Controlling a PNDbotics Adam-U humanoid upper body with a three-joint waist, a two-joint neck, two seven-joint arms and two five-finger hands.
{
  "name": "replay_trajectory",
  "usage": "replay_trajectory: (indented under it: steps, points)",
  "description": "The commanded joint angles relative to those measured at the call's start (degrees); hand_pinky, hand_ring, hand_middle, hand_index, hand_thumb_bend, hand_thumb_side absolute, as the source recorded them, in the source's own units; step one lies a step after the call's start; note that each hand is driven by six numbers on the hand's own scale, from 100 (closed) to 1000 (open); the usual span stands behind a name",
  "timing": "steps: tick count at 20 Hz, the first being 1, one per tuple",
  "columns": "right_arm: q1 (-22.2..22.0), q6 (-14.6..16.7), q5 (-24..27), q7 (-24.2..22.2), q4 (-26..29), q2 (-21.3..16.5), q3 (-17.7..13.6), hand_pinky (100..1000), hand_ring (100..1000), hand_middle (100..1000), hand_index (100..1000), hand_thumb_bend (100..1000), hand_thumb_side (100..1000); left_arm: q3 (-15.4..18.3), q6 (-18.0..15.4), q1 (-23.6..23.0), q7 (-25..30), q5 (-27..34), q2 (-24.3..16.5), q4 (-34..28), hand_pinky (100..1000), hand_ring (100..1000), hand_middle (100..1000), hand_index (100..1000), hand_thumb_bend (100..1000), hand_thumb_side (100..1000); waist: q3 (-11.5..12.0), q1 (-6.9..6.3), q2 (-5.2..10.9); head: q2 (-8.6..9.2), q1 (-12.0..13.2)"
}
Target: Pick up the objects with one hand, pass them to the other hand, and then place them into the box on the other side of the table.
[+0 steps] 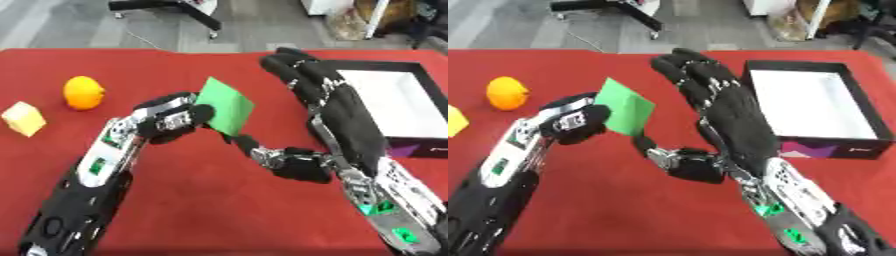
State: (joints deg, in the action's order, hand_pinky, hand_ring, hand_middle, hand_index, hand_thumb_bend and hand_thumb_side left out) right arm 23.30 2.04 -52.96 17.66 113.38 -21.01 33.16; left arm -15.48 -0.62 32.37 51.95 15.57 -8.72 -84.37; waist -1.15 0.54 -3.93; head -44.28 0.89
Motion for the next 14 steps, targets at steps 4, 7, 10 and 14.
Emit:
replay_trajectory:
  steps: [4, 7, 10, 14]
  points:
    - [1.3, 0.7, 1.2, -0.7, 1.2, 0.1, 0.0, 825, 889, 801, 920, 488, 413, -0.6, -0.2, 1.8, 0.0, 0.1, 0.9, -0.6, 672, 654, 533, 607, 100, 681, -0.1, 0.10, 0.62, 0.16, -0.2]
    - [1.5, 1.0, 1.4, -0.9, 1.2, 0.2, 0.1, 825, 888, 800, 920, 487, 414, -0.4, -0.3, 2.1, 0.0, -0.1, 1.2, -0.2, 672, 654, 532, 606, 100, 679, -0.1, 0.11, 0.61, 0.16, -0.1]
    - [1.7, 1.2, 1.6, -1.1, 1.2, 0.2, 0.2, 825, 886, 798, 919, 488, 413, -0.4, -0.3, 2.4, 0.0, -0.2, 1.8, 0.0, 673, 656, 533, 610, 100, 677, -0.1, 0.11, 0.60, 0.16, -0.1]
    - [1.8, 1.2, 1.8, -1.2, 1.2, 0.2, 0.2, 819, 876, 786, 919, 486, 412, -0.9, -0.4, 2.7, 0.0, -0.2, 2.3, 0.0, 672, 655, 534, 612, 100, 674, -0.2, 0.10, 0.61, 0.16, -0.1]
